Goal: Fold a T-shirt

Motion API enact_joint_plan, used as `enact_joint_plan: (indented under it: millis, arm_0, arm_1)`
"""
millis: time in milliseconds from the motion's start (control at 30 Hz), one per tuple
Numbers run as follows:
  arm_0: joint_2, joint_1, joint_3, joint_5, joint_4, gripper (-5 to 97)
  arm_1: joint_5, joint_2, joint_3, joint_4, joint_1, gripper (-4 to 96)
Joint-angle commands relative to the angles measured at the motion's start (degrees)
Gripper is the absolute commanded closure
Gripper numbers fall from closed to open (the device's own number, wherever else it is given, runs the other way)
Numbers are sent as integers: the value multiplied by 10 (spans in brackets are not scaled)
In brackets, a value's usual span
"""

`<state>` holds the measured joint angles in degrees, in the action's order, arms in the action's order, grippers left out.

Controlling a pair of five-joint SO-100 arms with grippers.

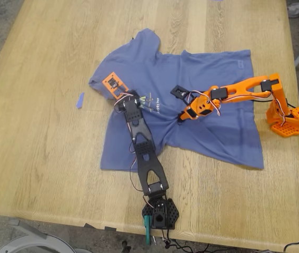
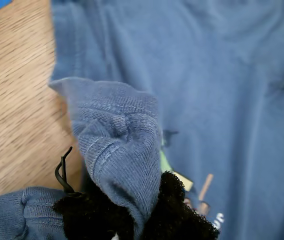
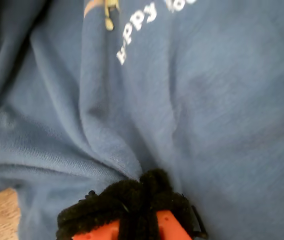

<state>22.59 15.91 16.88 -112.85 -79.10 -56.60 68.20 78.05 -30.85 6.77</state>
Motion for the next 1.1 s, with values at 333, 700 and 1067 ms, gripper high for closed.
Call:
enact_joint_plan:
  millis: [333, 700, 1067]
  arm_0:
    - [213, -105, 24, 3, -3, 919]
    - [272, -232, 24, 5, -3, 919]
    - [278, -353, 23, 6, 6, 919]
  arm_1:
    - [-18, 22, -60, 61, -86, 913]
    - [-19, 27, -43, 102, -192, 913]
    - [-21, 43, 13, 160, -292, 913]
